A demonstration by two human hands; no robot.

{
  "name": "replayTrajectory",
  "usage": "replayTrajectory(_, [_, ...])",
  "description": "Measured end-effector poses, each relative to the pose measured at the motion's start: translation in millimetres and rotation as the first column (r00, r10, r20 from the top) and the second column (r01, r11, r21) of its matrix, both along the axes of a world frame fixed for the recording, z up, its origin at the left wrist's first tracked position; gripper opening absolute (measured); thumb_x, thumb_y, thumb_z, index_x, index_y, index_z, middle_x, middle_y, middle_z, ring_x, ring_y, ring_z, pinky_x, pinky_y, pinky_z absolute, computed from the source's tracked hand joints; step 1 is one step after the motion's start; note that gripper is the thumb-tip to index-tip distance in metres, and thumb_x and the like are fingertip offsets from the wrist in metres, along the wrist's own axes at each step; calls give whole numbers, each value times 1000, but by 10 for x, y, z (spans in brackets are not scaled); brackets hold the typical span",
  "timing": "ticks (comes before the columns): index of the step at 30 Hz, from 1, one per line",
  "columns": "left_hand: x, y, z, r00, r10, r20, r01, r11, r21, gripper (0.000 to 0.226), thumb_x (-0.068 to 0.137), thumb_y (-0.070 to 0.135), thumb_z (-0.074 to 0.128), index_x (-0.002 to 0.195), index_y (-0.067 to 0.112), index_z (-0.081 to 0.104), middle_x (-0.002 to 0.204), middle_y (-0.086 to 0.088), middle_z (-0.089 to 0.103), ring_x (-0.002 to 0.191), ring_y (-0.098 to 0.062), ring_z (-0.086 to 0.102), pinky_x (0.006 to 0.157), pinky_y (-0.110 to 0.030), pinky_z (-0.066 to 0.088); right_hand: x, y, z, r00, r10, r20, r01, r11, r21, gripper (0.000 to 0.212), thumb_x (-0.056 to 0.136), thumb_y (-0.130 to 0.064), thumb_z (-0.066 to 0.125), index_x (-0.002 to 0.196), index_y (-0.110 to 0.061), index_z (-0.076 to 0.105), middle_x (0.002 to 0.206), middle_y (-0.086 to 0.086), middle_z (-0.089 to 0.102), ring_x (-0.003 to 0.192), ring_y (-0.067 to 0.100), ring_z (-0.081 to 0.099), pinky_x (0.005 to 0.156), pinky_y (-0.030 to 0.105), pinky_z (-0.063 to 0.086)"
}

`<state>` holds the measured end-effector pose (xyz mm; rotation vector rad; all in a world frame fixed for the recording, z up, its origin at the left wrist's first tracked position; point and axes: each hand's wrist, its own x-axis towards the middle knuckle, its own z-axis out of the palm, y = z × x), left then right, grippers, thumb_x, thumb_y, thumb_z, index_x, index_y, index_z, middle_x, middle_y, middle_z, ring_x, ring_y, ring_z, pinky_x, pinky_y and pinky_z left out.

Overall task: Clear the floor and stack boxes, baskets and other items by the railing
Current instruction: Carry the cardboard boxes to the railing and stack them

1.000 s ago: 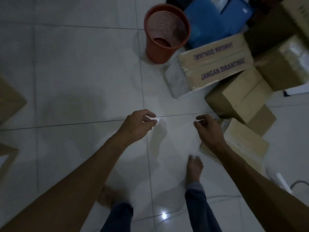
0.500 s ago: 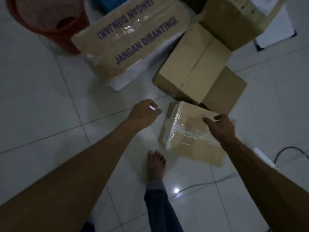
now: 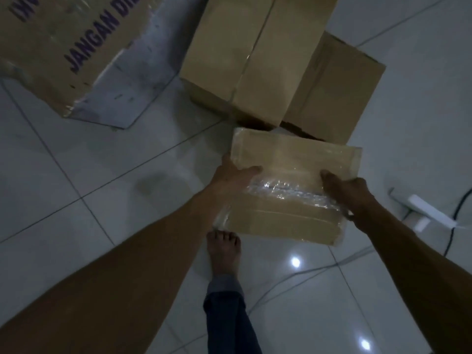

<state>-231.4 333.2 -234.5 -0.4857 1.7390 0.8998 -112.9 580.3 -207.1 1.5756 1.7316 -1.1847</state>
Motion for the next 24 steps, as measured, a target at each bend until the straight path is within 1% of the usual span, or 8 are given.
replayTrajectory(2, [9,-87,58,998,64,-8,-64,998,26,116,45,66,77,144,28,31,130,-1,59,114,-24,62,94,-46,56,18,-72,29,996,-7,-83,12,998,61,80,63,-70,80,113,-11,60,102,8,71,89,25,71,88,51,58])
replayTrajectory(6, [-84,-363,431,988,146,-45,-146,989,18,107,49,63,85,138,26,37,126,1,60,109,-20,64,89,-44,58,-38,-324,380,989,56,-138,-43,994,98,86,69,-71,75,129,-19,43,114,5,62,95,25,67,91,53,55])
replayTrajectory(9, [-160,-647,771,977,192,-97,-193,981,-3,87,66,49,84,134,25,36,121,5,59,105,-16,62,87,-39,57,-208,-544,720,979,88,-185,-65,990,127,85,66,-77,73,126,-23,46,109,6,67,90,25,70,88,52,57])
replayTrajectory(13, [-220,-1185,1128,955,241,-171,-248,968,-23,77,71,44,86,124,31,31,112,10,58,100,-14,60,88,-38,52,-480,-967,1131,965,178,-194,-146,975,167,70,69,-75,71,117,-28,50,102,2,65,91,24,66,90,51,55])
replayTrajectory(16, [-231,-1725,1413,935,283,-216,-300,952,-52,76,72,46,86,121,29,30,97,17,51,87,-8,56,84,-34,48,-649,-1389,1378,948,249,-198,-221,963,155,73,74,-72,70,123,-21,54,108,3,64,92,22,64,91,51,54])
replayTrajectory(20, [-137,-2597,1684,905,343,-252,-374,923,-88,81,67,50,87,124,26,34,108,7,57,98,-18,62,93,-42,54,-846,-2126,1629,901,366,-233,-348,930,116,47,79,-69,68,90,-24,62,93,2,69,86,25,68,85,51,56])
replayTrajectory(22, [-49,-3074,1745,880,383,-282,-422,902,-93,81,67,49,87,125,25,36,112,4,58,98,-18,62,92,-41,55,-930,-2558,1709,871,415,-264,-398,910,117,46,79,-68,68,93,-24,64,93,1,69,86,24,68,82,45,56])
replayTrajectory(24, [68,-3565,1827,844,436,-311,-483,871,-90,79,69,47,87,125,24,37,105,8,56,92,-12,61,89,-37,54,-996,-3027,1783,835,475,-277,-458,879,128,59,74,-73,69,106,-23,65,98,1,69,89,23,67,82,44,55])
